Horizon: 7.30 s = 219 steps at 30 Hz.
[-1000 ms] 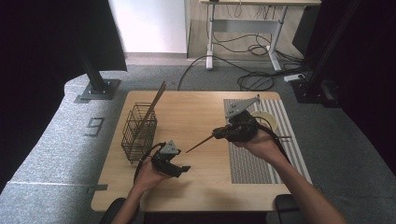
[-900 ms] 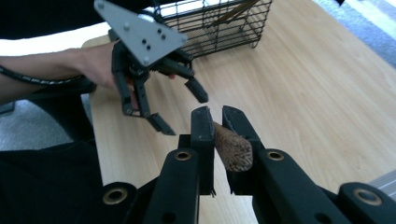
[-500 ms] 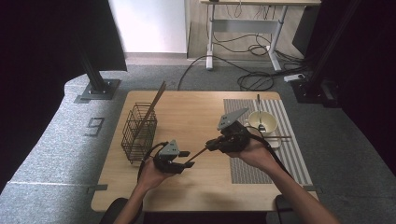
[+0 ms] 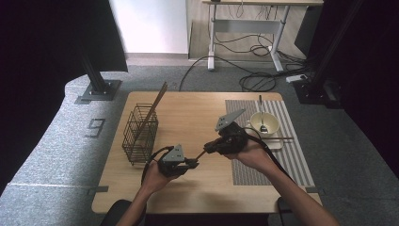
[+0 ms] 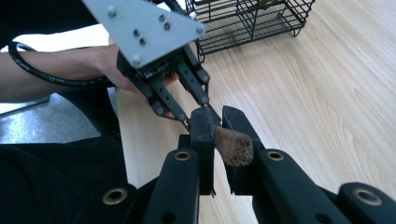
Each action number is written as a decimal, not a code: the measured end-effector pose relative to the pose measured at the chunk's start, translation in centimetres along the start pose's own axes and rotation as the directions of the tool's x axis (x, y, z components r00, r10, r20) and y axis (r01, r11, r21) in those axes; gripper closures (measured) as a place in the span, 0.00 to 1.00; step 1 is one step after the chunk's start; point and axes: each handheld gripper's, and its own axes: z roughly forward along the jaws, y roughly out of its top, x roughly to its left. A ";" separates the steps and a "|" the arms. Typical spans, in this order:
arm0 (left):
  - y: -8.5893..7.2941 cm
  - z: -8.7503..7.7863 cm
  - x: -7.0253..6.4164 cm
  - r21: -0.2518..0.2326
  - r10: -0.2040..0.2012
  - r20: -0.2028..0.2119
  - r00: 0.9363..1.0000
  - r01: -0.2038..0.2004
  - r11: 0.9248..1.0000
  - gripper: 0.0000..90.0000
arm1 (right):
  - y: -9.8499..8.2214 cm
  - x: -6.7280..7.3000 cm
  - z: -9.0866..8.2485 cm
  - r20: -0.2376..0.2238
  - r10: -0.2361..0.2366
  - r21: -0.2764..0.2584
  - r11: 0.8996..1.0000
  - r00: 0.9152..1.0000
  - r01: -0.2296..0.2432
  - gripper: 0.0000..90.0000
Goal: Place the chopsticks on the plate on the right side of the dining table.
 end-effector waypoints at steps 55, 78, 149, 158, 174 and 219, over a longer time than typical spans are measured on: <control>-0.3 0.3 0.0 0.021 -0.018 0.078 0.997 0.016 1.000 0.94 | -5.9 -3.8 0.3 0.349 0.054 -0.042 0.998 0.935 -0.042 0.30; -0.1 1.3 -0.6 0.162 -0.013 0.171 0.985 -0.015 0.987 0.94 | -7.5 -0.6 4.3 0.111 -0.149 0.196 0.973 0.983 0.125 0.52; -3.9 3.0 1.8 0.091 -0.160 -0.103 0.982 0.170 0.981 0.00 | -12.5 -3.6 -1.1 0.190 -0.006 0.153 0.988 0.982 -0.024 0.92; -4.4 3.4 1.9 0.122 -0.170 -0.109 0.979 0.183 0.976 0.00 | -13.9 -5.3 -2.1 0.258 0.059 0.136 0.986 0.964 -0.097 0.92; -4.8 4.5 1.9 0.202 -0.151 -0.125 0.981 0.174 0.964 0.00 | -16.9 -8.4 -4.3 0.397 0.155 0.112 0.970 0.905 -0.215 0.92; -4.8 5.1 1.7 0.250 -0.150 -0.120 0.981 0.176 0.952 0.00 | -21.7 -15.2 -3.9 0.514 0.225 0.143 0.929 0.827 -0.342 0.90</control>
